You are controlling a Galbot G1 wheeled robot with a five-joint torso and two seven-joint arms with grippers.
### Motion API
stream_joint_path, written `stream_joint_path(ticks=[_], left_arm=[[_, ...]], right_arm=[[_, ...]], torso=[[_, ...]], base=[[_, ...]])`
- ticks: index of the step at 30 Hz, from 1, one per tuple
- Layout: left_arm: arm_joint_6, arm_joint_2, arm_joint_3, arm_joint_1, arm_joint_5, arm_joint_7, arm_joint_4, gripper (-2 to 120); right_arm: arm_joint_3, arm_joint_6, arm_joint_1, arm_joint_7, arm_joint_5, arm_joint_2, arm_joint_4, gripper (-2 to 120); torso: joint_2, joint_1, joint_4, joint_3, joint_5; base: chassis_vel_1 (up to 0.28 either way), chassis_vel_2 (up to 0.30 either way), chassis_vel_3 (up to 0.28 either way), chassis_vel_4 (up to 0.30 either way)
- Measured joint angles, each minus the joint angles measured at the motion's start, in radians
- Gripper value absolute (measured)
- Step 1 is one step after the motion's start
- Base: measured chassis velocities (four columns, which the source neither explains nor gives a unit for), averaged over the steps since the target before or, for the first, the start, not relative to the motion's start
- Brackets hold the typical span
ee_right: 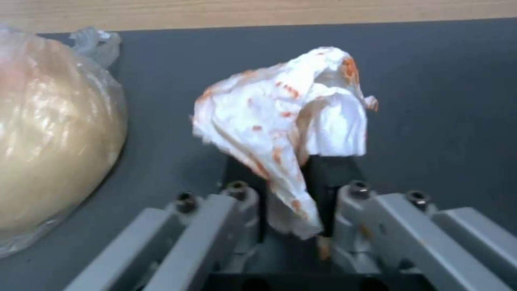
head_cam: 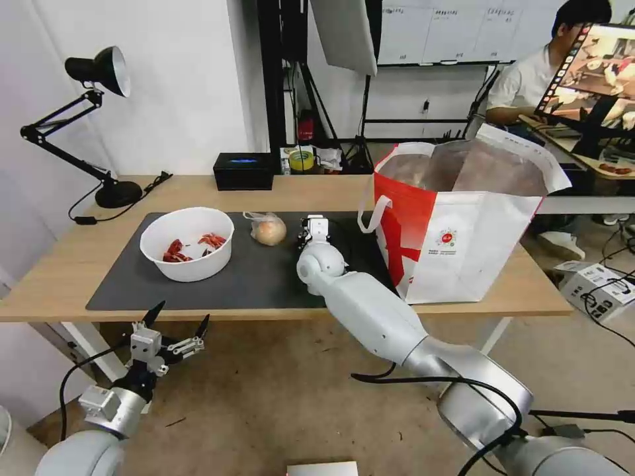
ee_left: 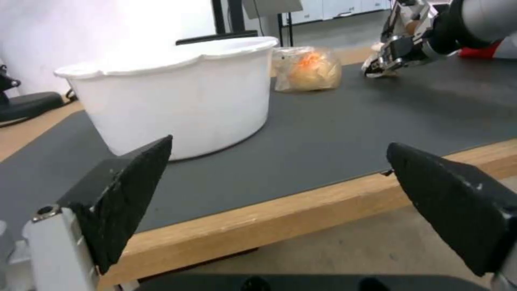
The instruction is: Pick up the trash from the table and place it into the takeout bag.
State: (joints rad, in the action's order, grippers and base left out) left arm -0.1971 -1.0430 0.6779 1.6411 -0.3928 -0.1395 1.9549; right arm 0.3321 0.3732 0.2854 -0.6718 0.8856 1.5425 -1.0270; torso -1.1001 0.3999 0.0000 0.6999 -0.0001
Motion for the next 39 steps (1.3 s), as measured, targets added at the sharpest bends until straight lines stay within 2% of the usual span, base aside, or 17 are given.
stream_joint_path(ticks=[1, 4, 10, 14, 17, 18, 21, 22, 28, 34, 39], left_arm=[[-0.001, 0.000, -0.001, -0.002, 0.000, 0.000, -0.001, 100], [-0.003, -0.001, -0.003, -0.005, 0.000, 0.001, -0.003, 100], [-0.005, -0.002, -0.005, -0.007, 0.000, 0.001, -0.004, 100], [-0.005, -0.002, -0.006, -0.008, 0.000, 0.002, -0.001, 100], [-0.005, -0.002, -0.006, -0.003, 0.000, 0.003, 0.003, 100], [-0.005, -0.002, -0.006, -0.003, 0.000, 0.003, 0.003, 100], [-0.006, 0.003, 0.002, 0.008, -0.002, 0.004, 0.009, 100], [-0.006, 0.003, 0.002, 0.008, -0.002, 0.004, 0.009, 100], [-0.004, 0.007, 0.006, 0.008, -0.004, 0.010, 0.024, 100], [-0.003, 0.002, 0.006, 0.015, -0.002, 0.011, 0.031, 100], [-0.001, 0.000, 0.004, 0.018, 0.000, 0.013, 0.036, 100]], right_arm=[[0.001, -0.003, 0.000, 0.002, 0.001, 0.000, -0.002, 8], [0.001, -0.020, 0.001, 0.018, -0.001, -0.002, -0.006, 0], [0.006, -0.067, 0.014, 0.059, -0.052, -0.028, -0.051, 0], [0.020, -0.106, 0.034, 0.091, -0.097, -0.086, -0.139, 0], [0.036, -0.137, 0.073, 0.112, -0.115, -0.177, -0.298, 0], [0.036, -0.137, 0.073, 0.112, -0.115, -0.177, -0.298, 0], [0.031, -0.162, 0.121, 0.118, -0.090, -0.253, -0.474, 0], [0.031, -0.162, 0.121, 0.118, -0.090, -0.253, -0.474, 0], [-0.009, -0.199, 0.166, 0.093, -0.086, -0.312, -0.682, 0], [-0.047, -0.218, 0.160, 0.054, -0.103, -0.345, -0.740, 0], [-0.111, -0.224, 0.147, -0.029, -0.097, -0.371, -0.778, 0]], torso=[[0.000, 0.000, 0.0001, 0.000, 0.0001], [0.000, 0.000, 0.0005, 0.000, 0.0002], [0.000, 0.000, 0.0003, 0.000, 0.0002], [0.000, 0.000, 0.0002, 0.000, 0.0002], [0.000, 0.000, -0.0002, 0.000, 0.0003], [0.000, 0.000, -0.0002, 0.000, 0.0003], [0.000, 0.000, -0.0002, 0.000, 0.0002], [0.000, 0.000, -0.0002, 0.000, 0.0002], [0.000, 0.000, 0.0000, 0.000, 0.0003], [0.000, 0.000, 0.0000, 0.000, 0.0003], [0.000, 0.000, 0.0000, 0.000, 0.0003]], base=[[0.000, 0.000, 0.000, 0.000], [0.000, 0.000, 0.000, 0.000], [0.000, 0.000, 0.000, 0.000], [0.000, 0.000, 0.000, 0.000], [0.000, 0.000, 0.000, 0.000], [0.000, 0.000, 0.000, 0.000], [0.000, 0.000, 0.000, 0.000], [0.000, 0.000, 0.000, 0.000], [0.000, 0.000, 0.000, 0.000], [0.000, 0.000, 0.000, 0.000], [0.000, 0.000, 0.000, 0.000]])
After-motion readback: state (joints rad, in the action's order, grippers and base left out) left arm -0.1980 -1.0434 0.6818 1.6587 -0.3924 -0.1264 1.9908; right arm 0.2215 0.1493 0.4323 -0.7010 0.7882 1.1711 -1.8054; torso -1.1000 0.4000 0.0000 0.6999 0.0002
